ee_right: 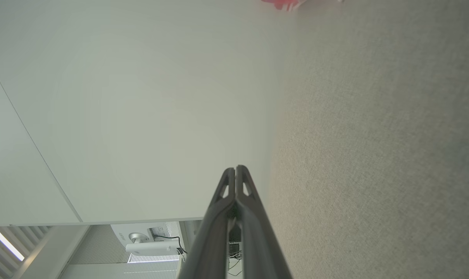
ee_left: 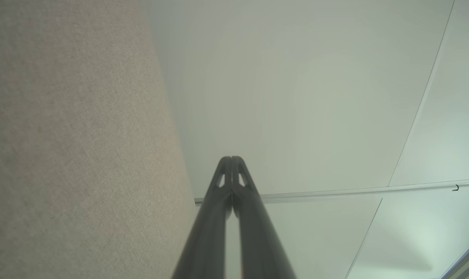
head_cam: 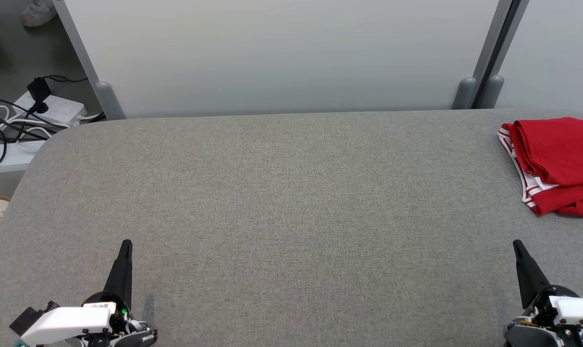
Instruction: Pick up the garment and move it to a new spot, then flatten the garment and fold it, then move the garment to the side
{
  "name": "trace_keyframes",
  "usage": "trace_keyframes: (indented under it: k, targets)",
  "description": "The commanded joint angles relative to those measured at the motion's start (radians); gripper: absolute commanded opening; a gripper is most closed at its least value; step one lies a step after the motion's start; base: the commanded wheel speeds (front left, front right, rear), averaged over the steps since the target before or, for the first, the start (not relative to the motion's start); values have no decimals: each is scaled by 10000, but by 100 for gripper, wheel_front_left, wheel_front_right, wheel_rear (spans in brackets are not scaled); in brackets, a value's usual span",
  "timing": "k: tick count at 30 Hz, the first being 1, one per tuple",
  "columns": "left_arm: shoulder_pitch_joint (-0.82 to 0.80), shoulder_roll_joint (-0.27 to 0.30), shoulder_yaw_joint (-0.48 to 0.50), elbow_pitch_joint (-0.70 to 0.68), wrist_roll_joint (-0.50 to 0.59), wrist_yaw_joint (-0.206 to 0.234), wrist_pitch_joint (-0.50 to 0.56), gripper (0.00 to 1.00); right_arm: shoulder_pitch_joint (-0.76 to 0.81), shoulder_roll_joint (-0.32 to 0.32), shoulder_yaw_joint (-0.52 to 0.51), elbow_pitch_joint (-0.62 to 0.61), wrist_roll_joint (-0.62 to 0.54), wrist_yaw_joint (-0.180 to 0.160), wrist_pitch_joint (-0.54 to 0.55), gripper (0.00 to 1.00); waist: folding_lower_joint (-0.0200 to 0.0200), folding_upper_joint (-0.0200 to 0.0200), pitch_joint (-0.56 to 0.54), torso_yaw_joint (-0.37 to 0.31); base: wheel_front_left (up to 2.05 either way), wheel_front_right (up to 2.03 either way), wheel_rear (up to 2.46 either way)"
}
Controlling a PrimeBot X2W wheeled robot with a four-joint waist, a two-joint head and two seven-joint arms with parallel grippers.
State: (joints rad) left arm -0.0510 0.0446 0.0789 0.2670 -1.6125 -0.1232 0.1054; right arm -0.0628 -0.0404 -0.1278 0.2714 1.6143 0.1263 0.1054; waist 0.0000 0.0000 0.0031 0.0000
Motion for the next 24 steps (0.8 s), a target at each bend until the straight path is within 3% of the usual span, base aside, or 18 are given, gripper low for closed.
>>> trace_keyframes:
  k: [1, 24]
  targets:
    - [-569, 77, 330, -220, 24, -75, 63, 0, -450, -109, 144, -267, -53, 44, 75, 0, 0, 0, 0, 0, 0, 0, 0]
    - [-570, 71, 340, -220, 32, -75, 71, 0, -451, -106, 139, -267, -58, 44, 79, 0, 0, 0, 0, 0, 0, 0, 0]
